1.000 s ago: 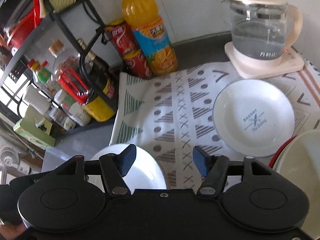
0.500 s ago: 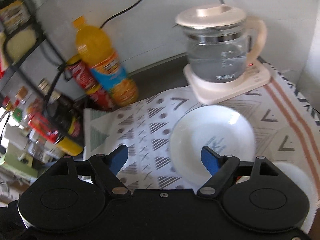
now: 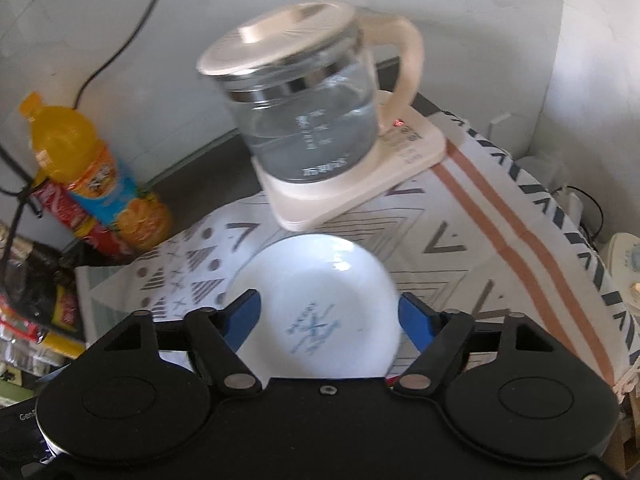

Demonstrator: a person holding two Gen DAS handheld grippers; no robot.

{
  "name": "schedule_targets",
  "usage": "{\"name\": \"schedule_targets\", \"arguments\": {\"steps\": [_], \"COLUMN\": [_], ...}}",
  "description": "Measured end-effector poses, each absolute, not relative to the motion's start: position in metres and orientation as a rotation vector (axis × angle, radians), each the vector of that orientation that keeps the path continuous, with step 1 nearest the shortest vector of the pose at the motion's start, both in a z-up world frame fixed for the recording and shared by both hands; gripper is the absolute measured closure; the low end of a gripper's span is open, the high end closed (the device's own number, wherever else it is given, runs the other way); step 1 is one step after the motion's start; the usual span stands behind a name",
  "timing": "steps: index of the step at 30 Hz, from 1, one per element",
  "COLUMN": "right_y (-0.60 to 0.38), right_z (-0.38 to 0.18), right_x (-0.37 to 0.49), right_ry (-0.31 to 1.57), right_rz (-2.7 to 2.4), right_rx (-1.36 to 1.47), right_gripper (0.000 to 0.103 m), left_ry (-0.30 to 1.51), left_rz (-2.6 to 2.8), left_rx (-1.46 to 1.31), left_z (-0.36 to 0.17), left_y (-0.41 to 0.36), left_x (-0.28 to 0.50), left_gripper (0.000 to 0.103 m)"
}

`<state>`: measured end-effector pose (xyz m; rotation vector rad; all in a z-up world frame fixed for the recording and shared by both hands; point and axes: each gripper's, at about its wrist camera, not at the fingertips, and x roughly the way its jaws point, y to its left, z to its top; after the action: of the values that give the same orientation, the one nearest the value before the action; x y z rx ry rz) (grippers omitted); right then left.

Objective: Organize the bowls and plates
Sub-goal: 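Move both tools to the 'BAKERY' plate beside the kettle, then close both tools on the rim of the 'BAKERY' plate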

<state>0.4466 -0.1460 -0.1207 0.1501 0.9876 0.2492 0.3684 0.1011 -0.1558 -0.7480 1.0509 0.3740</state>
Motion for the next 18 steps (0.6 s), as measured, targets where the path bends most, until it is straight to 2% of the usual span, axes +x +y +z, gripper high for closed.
{"name": "schedule_targets", "arguments": {"steps": [11, 18], "right_y": [-0.169, -0.170], "right_z": [-0.148, -0.169], "right_x": [0.478, 0.495], "right_ry": [1.054, 1.116], "right_rz": [0.215, 0.222], "right_rx": [0.158, 0.130], "right_gripper": [0.045, 0.051], "left_ry": [1.119, 1.189], "left_rz": [0.307, 0.276], "left_rx": [-0.741, -0.768], "left_z": [-0.188, -0.216], "left_y": [0.076, 0.064], "left_x": [0.413, 0.433], "left_gripper": [0.033, 0.037]}}
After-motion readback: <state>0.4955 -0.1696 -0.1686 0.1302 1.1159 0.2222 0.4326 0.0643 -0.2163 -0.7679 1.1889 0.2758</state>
